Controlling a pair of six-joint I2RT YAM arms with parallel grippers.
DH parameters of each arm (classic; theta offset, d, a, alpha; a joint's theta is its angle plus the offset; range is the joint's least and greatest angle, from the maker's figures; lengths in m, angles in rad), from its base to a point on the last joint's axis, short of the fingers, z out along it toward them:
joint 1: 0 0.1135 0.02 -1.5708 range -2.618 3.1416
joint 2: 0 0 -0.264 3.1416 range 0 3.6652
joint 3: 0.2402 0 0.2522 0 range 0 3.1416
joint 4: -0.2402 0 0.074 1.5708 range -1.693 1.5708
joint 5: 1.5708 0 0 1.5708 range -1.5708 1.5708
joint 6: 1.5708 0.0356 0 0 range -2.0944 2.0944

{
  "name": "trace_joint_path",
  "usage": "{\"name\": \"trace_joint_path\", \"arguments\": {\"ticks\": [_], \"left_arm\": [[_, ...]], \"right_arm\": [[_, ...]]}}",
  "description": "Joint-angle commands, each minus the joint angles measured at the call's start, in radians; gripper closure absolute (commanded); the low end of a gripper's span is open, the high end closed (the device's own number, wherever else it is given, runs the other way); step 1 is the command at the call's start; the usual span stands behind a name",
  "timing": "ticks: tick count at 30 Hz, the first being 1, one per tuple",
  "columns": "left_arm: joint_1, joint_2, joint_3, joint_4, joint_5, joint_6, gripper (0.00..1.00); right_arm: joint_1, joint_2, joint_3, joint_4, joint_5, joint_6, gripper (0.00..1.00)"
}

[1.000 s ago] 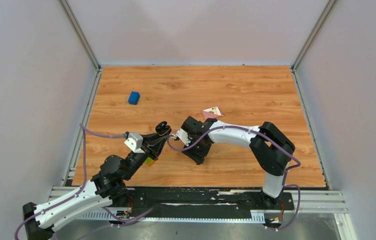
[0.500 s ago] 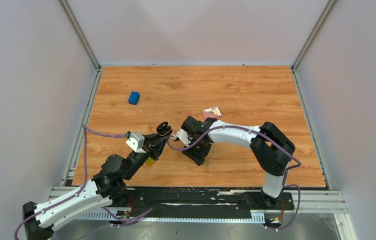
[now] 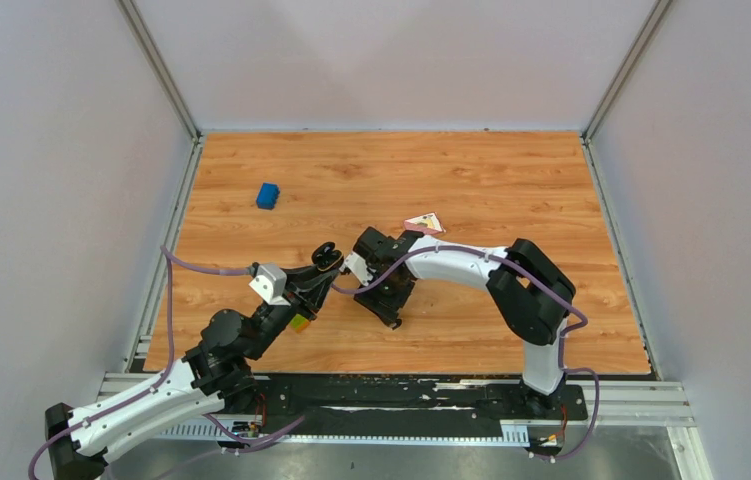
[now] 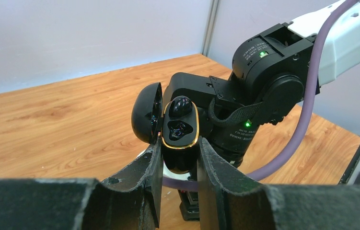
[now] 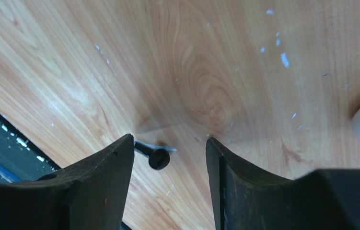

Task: Insert the wireless bluetooth earbuds into the charging case
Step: Pick up the earbud from the center of the board.

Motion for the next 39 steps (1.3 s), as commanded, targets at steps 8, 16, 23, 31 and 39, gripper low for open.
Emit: {"name": "trace_joint_path", "arguments": {"ticks": [8, 16, 23, 31, 39], "left_arm": [[-0.005, -0.004, 0.029, 0.031, 0.004, 0.004, 1.0], [-0.005, 0.008, 0.026, 0.046, 0.005, 0.007, 1.0], [-0.005, 0.015, 0.03, 0.049, 0.009, 0.01, 1.0], [-0.005, 0.004, 0.033, 0.04, 0.007, 0.007, 1.0], [-0.005, -0.003, 0.033, 0.037, 0.006, 0.001, 1.0]], "right_arm": [[0.052, -0.012, -0.063, 0.018, 0.128, -0.06, 0.38], [0.057, -0.057, -0.116, 0.044, 0.242, -0.099, 0.39], [0.055, -0.083, -0.147, 0.031, 0.272, -0.117, 0.4], [-0.02, -0.146, -0.123, 0.001, 0.227, -0.113, 0.41], [-0.031, -0.232, -0.124, -0.002, -0.04, -0.167, 0.42]]}}
